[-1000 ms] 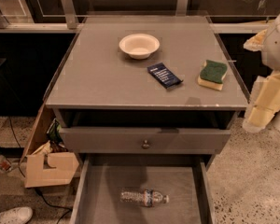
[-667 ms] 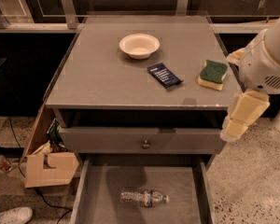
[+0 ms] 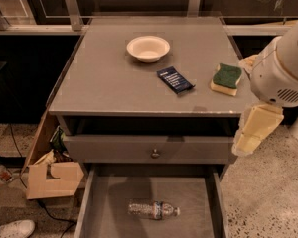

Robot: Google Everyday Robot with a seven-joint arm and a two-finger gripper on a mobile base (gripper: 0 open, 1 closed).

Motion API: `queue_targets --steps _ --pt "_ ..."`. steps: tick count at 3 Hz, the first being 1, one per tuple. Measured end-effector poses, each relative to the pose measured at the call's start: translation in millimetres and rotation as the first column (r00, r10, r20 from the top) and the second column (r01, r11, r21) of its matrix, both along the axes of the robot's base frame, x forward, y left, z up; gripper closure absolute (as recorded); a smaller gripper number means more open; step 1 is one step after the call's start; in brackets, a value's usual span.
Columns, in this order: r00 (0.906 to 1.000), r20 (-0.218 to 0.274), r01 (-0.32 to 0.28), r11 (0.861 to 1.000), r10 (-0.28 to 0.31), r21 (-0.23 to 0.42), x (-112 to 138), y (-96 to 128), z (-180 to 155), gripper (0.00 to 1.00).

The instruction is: Pick water bottle from middle drawer and place on counter

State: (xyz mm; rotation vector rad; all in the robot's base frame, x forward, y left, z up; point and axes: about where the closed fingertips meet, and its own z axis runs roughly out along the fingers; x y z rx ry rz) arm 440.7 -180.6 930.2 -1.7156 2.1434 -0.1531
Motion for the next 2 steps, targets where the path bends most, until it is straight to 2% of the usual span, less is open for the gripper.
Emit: queue_targets --steps 1,2 --pt "0.9992 -0.005 -0.040 0.999 0.040 -0.001 -20.5 17.2 -21.3 0.00" --pt "0.9987 -0.005 -0.051 0.999 0.051 -0.001 -21.5 20.0 -25.6 0.00"
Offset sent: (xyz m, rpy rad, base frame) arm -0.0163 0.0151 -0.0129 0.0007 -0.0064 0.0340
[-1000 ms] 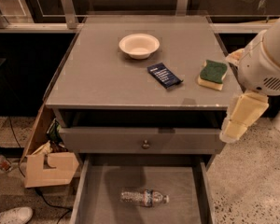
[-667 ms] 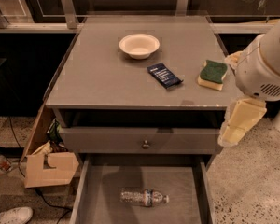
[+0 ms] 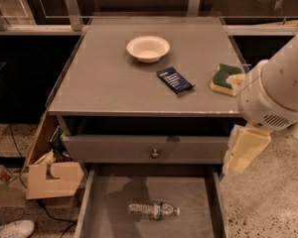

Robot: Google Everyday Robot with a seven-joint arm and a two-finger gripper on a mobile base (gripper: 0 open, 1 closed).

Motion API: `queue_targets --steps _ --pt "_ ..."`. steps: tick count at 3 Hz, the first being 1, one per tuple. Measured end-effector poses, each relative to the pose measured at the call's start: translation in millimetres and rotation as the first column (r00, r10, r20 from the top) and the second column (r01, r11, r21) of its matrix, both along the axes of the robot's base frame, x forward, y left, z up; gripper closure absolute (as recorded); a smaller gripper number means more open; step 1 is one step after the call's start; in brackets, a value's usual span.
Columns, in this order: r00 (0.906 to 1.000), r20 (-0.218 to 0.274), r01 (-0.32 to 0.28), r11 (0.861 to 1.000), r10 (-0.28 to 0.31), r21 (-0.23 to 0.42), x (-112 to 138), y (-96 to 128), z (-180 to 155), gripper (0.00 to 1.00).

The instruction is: Pick water bottle from middle drawer and place on counter

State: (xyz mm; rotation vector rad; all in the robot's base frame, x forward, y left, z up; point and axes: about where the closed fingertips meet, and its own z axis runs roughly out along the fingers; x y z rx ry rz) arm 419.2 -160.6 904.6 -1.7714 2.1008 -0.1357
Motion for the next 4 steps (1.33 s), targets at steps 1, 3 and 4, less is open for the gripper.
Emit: queue_targets --steps 1,3,4 --pt "0.9993 -0.009 -0.036 0.999 0.036 0.012 -6.1 11.4 -19.1 0.00" --pt "0.9953 -0.052 -0.080 0.996 0.082 0.039 -16.2 34.3 -48.9 0.00" --pt "0.9917 -0.049 -0.117 0.993 0.118 0.024 -29.9 50.6 -63.7 0.00"
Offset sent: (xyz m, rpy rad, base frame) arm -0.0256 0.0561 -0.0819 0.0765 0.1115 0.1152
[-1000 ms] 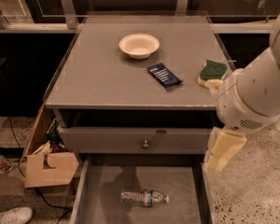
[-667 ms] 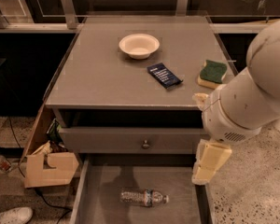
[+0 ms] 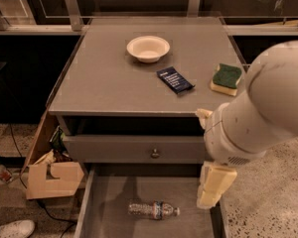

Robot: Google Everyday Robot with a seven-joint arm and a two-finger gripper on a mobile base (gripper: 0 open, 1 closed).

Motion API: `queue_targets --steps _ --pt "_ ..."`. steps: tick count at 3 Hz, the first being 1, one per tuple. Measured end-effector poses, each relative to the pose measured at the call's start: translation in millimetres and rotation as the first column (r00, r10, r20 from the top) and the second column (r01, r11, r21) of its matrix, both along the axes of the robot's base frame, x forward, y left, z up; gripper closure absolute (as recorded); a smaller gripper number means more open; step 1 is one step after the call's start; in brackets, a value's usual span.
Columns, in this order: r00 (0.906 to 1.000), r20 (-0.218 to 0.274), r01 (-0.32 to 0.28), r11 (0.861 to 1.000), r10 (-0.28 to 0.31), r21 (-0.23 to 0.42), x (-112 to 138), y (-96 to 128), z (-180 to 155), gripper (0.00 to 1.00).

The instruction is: Pick water bottle from middle drawer and place on counter

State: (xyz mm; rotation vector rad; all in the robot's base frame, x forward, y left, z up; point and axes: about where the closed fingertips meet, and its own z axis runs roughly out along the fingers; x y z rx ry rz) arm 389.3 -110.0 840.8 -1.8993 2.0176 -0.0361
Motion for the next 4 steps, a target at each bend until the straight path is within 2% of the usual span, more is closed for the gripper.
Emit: queue_targets --steps 1,2,3,4 --pt "0.9981 -0.023 -0.058 0.998 0.057 -0.024 -13.9 22.4 -29.9 0.00" --pt "0.9900 -0.086 -0.115 0.993 0.112 -0.032 -28.2 42.3 -60.7 0.00" --pt "0.9900 -0.086 -0.115 0.993 0.112 -0.032 -28.2 42.3 -60.8 0.00" --pt "0.9898 -0.098 -0.110 0.992 0.104 -0.062 -27.2 54.3 -82.3 0.00"
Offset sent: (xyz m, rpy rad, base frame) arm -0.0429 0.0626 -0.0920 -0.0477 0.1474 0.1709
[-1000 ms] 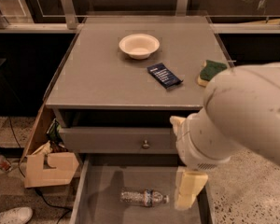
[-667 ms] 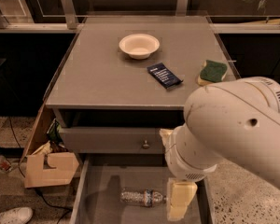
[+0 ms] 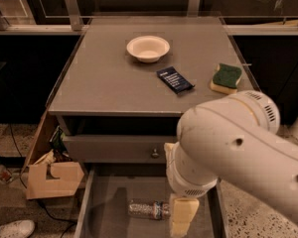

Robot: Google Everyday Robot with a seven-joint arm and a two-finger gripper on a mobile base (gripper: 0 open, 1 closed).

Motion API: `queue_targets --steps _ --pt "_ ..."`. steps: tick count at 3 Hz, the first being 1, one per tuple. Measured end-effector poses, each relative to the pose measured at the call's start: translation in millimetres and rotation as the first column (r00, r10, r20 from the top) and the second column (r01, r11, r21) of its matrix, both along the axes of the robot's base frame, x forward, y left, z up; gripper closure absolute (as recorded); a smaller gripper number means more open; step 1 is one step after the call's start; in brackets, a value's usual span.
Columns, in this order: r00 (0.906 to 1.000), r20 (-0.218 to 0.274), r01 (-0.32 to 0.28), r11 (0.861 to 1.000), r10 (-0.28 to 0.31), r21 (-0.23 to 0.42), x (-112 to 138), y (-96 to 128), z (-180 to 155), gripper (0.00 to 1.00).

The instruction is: Pick water bottle from middle drawer and place on counter

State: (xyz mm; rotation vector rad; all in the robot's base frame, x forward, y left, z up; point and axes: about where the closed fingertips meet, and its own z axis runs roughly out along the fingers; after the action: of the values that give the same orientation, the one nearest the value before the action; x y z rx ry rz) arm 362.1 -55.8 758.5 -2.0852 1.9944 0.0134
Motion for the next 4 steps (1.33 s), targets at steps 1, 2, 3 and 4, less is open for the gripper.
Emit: queue_targets --steps 1,2,3,4 --pt "0.9993 -0.029 0.024 1.000 -0.024 -0.019 2.8 10.9 -31.0 0.00" --pt "0.9971 -0.062 0.041 0.998 -0.043 -0.037 11.6 20.3 -54.7 0.00" --pt "0.9964 -0.067 0.049 0.998 -0.052 -0.039 12.5 21.4 -57.5 0.00" --pt "0.9955 -0.080 0.047 0.998 -0.050 -0.037 12.6 27.6 -81.8 0.00"
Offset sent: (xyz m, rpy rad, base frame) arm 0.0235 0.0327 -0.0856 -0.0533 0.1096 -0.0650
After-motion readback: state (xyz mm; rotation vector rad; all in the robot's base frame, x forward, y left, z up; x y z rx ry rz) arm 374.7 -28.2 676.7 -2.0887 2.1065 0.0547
